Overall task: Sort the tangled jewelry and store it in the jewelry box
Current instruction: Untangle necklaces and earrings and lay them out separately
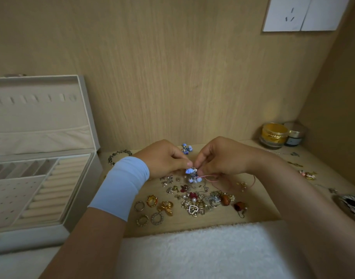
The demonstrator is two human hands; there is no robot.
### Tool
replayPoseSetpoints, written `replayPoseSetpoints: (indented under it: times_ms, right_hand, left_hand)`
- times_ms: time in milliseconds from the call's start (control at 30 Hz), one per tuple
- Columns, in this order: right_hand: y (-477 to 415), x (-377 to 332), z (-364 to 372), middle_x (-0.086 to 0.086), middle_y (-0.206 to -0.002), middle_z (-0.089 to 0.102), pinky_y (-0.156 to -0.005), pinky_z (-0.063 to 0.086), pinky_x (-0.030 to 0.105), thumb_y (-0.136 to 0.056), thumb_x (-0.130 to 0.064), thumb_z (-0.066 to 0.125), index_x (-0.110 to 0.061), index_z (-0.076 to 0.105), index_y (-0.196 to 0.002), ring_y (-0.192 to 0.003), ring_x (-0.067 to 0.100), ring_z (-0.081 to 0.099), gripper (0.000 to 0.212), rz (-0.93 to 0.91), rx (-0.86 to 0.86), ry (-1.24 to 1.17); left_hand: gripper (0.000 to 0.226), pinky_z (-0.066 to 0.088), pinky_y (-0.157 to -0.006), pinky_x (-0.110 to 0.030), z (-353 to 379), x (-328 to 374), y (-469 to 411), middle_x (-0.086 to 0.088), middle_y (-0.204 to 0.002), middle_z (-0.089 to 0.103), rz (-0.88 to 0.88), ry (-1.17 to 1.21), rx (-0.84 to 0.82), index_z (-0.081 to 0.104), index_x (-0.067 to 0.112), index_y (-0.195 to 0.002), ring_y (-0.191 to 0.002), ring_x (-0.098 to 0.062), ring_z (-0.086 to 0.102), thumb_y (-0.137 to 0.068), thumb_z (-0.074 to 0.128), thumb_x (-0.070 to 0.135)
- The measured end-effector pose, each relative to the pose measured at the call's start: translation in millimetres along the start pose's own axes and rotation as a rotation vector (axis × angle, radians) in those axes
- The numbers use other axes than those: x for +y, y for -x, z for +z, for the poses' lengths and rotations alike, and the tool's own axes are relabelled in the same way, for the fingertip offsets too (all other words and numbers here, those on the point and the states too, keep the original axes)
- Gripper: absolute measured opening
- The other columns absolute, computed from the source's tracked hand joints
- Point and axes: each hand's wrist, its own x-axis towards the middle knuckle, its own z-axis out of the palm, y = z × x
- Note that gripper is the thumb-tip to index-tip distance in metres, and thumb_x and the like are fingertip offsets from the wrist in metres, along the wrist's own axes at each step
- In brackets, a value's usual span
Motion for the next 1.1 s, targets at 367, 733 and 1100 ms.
replayPoseSetpoints:
  times_ms: [367, 733, 1100]
  right_hand:
    - [3, -7, -1, -0.002, -0.07, 0.062, -0.057, 0.043, 0.027, -0.092, -0.012, 0.062, -0.014, 0.075, -0.097, -0.059, 0.011, 0.052, 0.015, 0.008, 0.062, 0.0]
    - [4, -2, -4, 0.024, -0.082, 0.068, -0.067, 0.042, 0.038, -0.079, -0.019, 0.084, -0.018, 0.078, -0.091, -0.066, 0.021, 0.053, 0.013, 0.028, 0.038, -0.094]
    - [7, -1, -11, 0.024, -0.094, 0.073, -0.072, 0.048, 0.036, -0.08, -0.009, 0.081, -0.015, 0.079, -0.096, -0.073, 0.022, 0.058, 0.017, 0.065, -0.006, -0.074]
  left_hand:
    - [0.018, 0.048, -0.06, -0.023, 2, 2, 0, -0.004, -0.076, 0.075, 0.06, 0.239, 0.046, 0.068, 0.017, -0.089, -0.065, -0.019, 0.069, -0.099, 0.058, 0.027]
    - [0.027, 0.048, -0.066, -0.029, 10, -1, -6, 0.007, -0.059, 0.065, 0.121, 0.208, 0.183, 0.07, 0.021, -0.073, -0.055, -0.008, 0.056, -0.092, 0.064, 0.038]
    - [0.024, 0.058, -0.08, -0.039, 16, -6, -11, 0.0, -0.07, 0.073, -0.038, 0.427, 0.133, 0.067, 0.014, -0.084, -0.064, -0.016, 0.068, -0.099, 0.056, 0.03]
